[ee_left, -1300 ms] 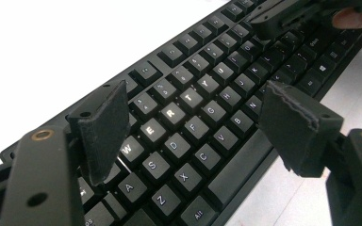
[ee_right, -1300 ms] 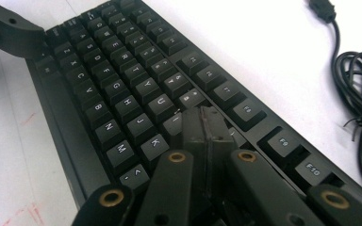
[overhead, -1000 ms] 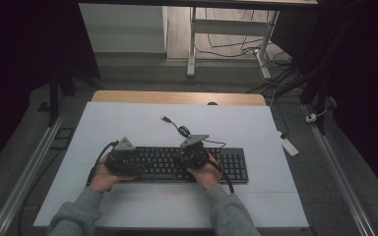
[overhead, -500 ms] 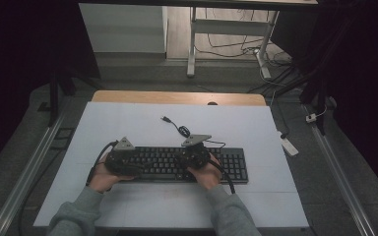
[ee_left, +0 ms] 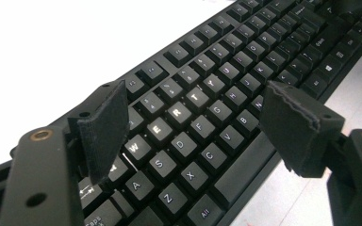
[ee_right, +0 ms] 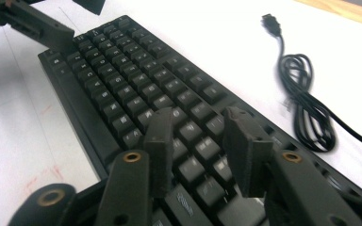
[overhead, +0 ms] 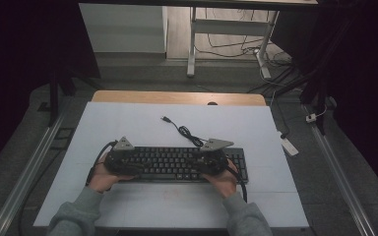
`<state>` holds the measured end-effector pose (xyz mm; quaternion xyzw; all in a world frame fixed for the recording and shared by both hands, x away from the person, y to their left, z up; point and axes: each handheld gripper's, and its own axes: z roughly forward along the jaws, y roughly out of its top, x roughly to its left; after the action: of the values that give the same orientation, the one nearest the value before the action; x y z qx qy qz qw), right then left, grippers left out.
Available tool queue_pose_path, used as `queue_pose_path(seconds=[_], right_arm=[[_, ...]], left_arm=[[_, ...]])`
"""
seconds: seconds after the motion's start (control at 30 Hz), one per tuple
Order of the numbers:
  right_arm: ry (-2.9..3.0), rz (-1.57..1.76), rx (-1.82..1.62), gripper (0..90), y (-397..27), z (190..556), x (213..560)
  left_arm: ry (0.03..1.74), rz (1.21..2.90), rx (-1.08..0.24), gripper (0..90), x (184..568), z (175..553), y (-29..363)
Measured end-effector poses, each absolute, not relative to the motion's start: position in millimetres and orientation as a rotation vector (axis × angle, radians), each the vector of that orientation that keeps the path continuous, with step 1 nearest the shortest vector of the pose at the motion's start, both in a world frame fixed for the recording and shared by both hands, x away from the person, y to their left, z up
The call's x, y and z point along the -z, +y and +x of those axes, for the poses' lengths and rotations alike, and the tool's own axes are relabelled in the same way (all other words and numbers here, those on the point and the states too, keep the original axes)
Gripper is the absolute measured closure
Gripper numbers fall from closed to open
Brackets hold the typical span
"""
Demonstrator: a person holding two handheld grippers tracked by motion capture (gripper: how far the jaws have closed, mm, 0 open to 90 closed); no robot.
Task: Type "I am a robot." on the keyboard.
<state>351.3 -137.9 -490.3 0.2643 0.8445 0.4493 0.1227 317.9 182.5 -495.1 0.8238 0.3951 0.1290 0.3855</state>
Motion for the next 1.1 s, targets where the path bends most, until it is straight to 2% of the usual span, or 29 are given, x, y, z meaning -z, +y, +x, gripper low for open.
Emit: queue_pose_path(seconds=[0.43, 0.83, 1.1], right_arm=[[2.389, 0.827, -1.301, 57.7, -184, 335, 491], [2.401, 0.803, -1.283, 57.0, -180, 335, 493], [2.409, 0.802, -1.270, 56.7, -179, 335, 495]], left_arm=[[1.015, 2.091, -0.338, 25.0, 495, 318, 182], [1.025, 2.064, -0.339, 26.8, 493, 317, 186], [1.032, 2.044, -0.318, 32.9, 493, 321, 183]])
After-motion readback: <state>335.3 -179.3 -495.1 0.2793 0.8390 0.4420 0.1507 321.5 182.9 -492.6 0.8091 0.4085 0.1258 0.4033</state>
